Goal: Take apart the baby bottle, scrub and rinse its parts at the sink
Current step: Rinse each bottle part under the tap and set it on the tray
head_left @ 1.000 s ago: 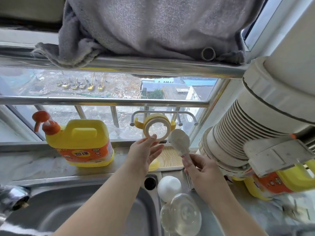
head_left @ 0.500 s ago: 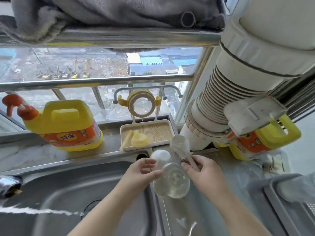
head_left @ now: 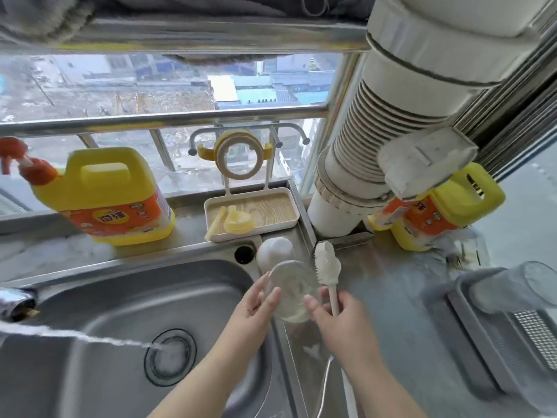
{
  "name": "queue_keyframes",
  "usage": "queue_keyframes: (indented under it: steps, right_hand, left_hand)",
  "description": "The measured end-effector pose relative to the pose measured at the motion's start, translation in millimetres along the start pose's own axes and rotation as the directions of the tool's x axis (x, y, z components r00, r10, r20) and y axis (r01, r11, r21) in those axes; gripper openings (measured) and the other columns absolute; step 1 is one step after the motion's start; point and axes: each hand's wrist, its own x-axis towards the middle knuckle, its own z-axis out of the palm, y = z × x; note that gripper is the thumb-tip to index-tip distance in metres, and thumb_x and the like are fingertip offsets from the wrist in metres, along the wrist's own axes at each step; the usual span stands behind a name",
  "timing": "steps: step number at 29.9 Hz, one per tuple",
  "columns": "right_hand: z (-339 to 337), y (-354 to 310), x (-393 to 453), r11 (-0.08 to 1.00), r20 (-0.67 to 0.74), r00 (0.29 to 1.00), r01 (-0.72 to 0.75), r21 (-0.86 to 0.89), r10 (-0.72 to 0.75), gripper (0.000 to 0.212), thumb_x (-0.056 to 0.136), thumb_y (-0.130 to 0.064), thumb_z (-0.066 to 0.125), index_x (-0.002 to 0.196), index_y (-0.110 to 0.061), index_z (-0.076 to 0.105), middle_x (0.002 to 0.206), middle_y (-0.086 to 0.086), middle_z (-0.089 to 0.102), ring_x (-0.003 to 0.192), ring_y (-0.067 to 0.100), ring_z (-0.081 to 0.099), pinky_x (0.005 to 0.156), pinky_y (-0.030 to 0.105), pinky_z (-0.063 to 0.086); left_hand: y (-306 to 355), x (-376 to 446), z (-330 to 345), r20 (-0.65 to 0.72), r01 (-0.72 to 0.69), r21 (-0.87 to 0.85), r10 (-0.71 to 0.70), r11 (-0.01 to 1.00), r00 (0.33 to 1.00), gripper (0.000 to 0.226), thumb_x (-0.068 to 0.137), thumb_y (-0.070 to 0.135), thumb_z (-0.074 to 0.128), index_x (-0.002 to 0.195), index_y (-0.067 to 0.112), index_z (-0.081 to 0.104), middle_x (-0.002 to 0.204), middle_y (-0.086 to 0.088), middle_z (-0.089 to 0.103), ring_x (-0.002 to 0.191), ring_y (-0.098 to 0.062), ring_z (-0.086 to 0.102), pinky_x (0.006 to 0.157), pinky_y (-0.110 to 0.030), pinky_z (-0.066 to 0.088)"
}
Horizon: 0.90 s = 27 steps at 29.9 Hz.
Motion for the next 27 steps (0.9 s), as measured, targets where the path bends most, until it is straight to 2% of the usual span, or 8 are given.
queue_keyframes:
  steps: [4, 7, 10, 13, 16, 20, 23, 27]
  right_hand:
    - [16, -18, -29, 0.997, 0.048, 0.997, 0.066, 0.044, -0.068, 0.021, 0.074, -0.038, 0.074, 0.083, -0.028, 0.059, 0.067, -0.004, 0.063, 0.065, 0.005, 0.063, 0.064, 0.021, 0.051]
    - [40, -37, -48, 0.992, 0.154, 0.980, 0.121, 0.020, -0.122, 0.019, 0.074, -0.039, 0.075, 0.080, -0.029, 0.060, 0.065, -0.006, 0.064, 0.060, -0.002, 0.060, 0.056, 0.009, 0.043]
    - [73, -51, -64, 0.991, 0.306, 0.943, 0.136, -0.004, -0.128, 0.018, 0.075, -0.041, 0.074, 0.081, -0.031, 0.059, 0.067, -0.009, 0.062, 0.060, -0.005, 0.057, 0.055, 0.005, 0.041]
    - [104, -62, -78, 0.973, 0.421, 0.894, 0.211, -0.091, -0.154, 0.011, 0.084, -0.043, 0.063, 0.079, -0.035, 0.057, 0.072, -0.009, 0.064, 0.067, -0.001, 0.057, 0.055, 0.007, 0.040]
    - [126, -68, -85, 0.908, 0.494, 0.837, 0.371, -0.193, -0.237, 0.028, 0.096, -0.038, 0.042, 0.072, -0.033, 0.056, 0.064, -0.009, 0.056, 0.059, 0.000, 0.049, 0.056, 0.012, 0.037]
    - [140, -77, -86, 0.796, 0.600, 0.759, 0.516, -0.316, -0.254, 0.024, 0.095, -0.034, 0.047, 0.078, -0.032, 0.063, 0.057, -0.007, 0.053, 0.054, 0.002, 0.047, 0.057, 0.019, 0.040]
    - [149, -92, -81, 0.763, 0.525, 0.774, 0.564, -0.315, -0.355, 0.018, 0.093, -0.035, 0.051, 0.086, -0.027, 0.066, 0.057, -0.009, 0.056, 0.054, 0.003, 0.050, 0.060, 0.026, 0.045]
    - [164, -107, -92, 0.711, 0.552, 0.685, 0.669, -0.216, -0.476, 0.015, 0.091, -0.033, 0.057, 0.087, -0.027, 0.070, 0.055, -0.018, 0.053, 0.053, -0.001, 0.047, 0.059, 0.026, 0.042]
  left_hand:
    - [-6, -21, -24, -0.053, 0.037, -0.129, -0.045, 0.991, 0.998, 0.056, 0.069, 0.040, 0.078, 0.117, 0.035, 0.049, 0.096, 0.006, 0.072, 0.093, -0.012, 0.068, 0.089, -0.040, 0.050]
    - [-14, -42, -58, -0.124, 0.062, -0.190, -0.087, 0.980, 0.988, 0.073, 0.046, 0.047, 0.076, 0.113, 0.038, 0.049, 0.096, 0.006, 0.072, 0.091, -0.020, 0.069, 0.079, -0.035, 0.052]
    - [-22, -66, -99, -0.206, 0.055, -0.253, -0.109, 0.966, 0.972, 0.079, 0.040, 0.050, 0.077, 0.114, 0.038, 0.052, 0.109, 0.002, 0.067, 0.095, -0.022, 0.063, 0.075, -0.032, 0.051]
    - [-22, -87, -135, -0.260, 0.030, -0.281, -0.106, 0.959, 0.960, 0.060, 0.054, 0.041, 0.077, 0.111, 0.033, 0.059, 0.094, 0.007, 0.073, 0.082, -0.014, 0.066, 0.068, -0.027, 0.053]
    - [-22, -101, -167, -0.350, 0.003, -0.278, -0.104, 0.961, 0.931, 0.033, 0.073, 0.029, 0.073, 0.105, 0.026, 0.064, 0.088, 0.004, 0.074, 0.072, -0.011, 0.069, 0.056, -0.022, 0.050]
    - [-26, -108, -205, -0.401, -0.020, -0.263, -0.090, 0.965, 0.911, 0.067, 0.053, 0.031, 0.076, 0.117, 0.020, 0.060, 0.096, -0.001, 0.073, 0.081, -0.013, 0.070, 0.061, -0.023, 0.049]
    - [-28, -111, -218, -0.404, -0.029, -0.197, -0.054, 0.980, 0.913, 0.093, 0.037, 0.042, 0.082, 0.123, 0.021, 0.056, 0.105, -0.004, 0.071, 0.093, -0.015, 0.069, 0.072, -0.025, 0.050]
    - [-25, -115, -222, -0.389, -0.051, -0.137, -0.006, 0.989, 0.921, 0.091, 0.033, 0.046, 0.078, 0.119, 0.022, 0.060, 0.100, -0.004, 0.072, 0.080, -0.009, 0.068, 0.060, -0.016, 0.046]
